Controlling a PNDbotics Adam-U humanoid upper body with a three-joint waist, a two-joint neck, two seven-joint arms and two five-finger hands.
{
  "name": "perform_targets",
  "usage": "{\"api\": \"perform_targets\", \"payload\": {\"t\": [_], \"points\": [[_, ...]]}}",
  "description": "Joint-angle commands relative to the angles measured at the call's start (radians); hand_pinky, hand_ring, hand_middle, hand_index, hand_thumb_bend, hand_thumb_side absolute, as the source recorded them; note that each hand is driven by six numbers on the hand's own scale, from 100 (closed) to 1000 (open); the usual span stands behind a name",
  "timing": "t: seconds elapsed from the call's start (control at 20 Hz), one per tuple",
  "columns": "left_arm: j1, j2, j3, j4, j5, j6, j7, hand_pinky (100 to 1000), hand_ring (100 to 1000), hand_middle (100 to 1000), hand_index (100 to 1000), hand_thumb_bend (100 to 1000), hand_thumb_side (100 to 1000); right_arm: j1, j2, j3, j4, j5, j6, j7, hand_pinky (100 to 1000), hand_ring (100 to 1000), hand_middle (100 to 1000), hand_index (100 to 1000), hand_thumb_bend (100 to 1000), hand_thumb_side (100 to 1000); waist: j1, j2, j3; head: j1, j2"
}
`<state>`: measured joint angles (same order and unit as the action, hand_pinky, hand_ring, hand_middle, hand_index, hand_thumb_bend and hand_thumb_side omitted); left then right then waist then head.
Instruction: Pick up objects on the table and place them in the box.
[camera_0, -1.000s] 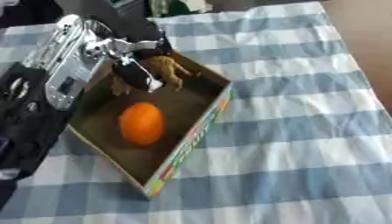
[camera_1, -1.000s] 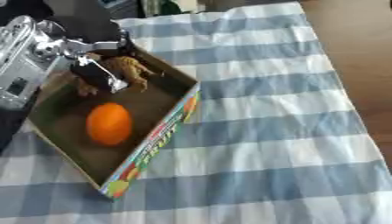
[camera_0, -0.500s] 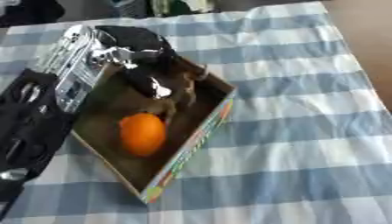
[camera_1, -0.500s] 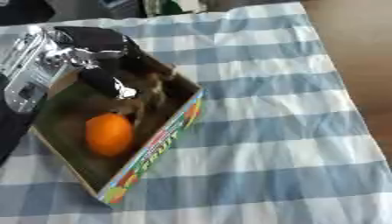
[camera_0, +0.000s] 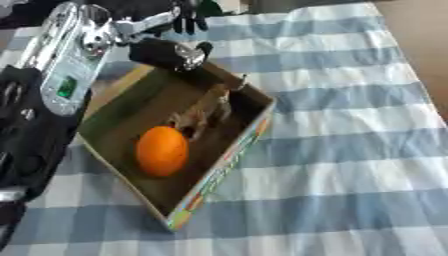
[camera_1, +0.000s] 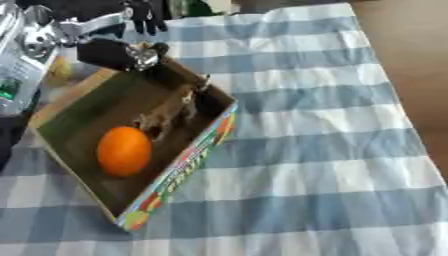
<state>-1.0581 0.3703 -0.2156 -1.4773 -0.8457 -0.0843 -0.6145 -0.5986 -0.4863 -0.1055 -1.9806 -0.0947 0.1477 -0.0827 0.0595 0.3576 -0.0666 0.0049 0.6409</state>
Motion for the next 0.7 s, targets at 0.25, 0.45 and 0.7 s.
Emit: {"api": "perform_targets", "payload": {"t": [0.25, 0.45, 0.7], "points": [[-0.004, 0.057, 0.060, -0.089, 0.079, 0.088, 0.147, 498, 662, 638, 821, 100, 857, -0.012, -0.011, -0.013, -0.019, 0.003, -0.001, -0.008, 806, 945, 664, 839, 164, 576, -0.008, -0.028, 0.005, 0.047, 0.001], [0.000, 0.081, 0.077, -0.096, 0.066, 0.122, 0.202, 502, 668, 647, 828, 100, 846, -0.013, -0.012, -0.014, -0.019, 0.004, -0.002, -0.010, 806, 945, 664, 839, 165, 579, -0.010, -0.025, 0.006, 0.052, -0.004], [-0.008, 0.116, 0.092, -0.051, -0.031, 0.172, 0.259, 543, 710, 681, 847, 118, 764, -0.018, -0.016, -0.014, -0.019, 0.006, -0.004, -0.011, 805, 945, 665, 839, 167, 583, -0.018, -0.017, 0.005, 0.051, -0.012]]}}
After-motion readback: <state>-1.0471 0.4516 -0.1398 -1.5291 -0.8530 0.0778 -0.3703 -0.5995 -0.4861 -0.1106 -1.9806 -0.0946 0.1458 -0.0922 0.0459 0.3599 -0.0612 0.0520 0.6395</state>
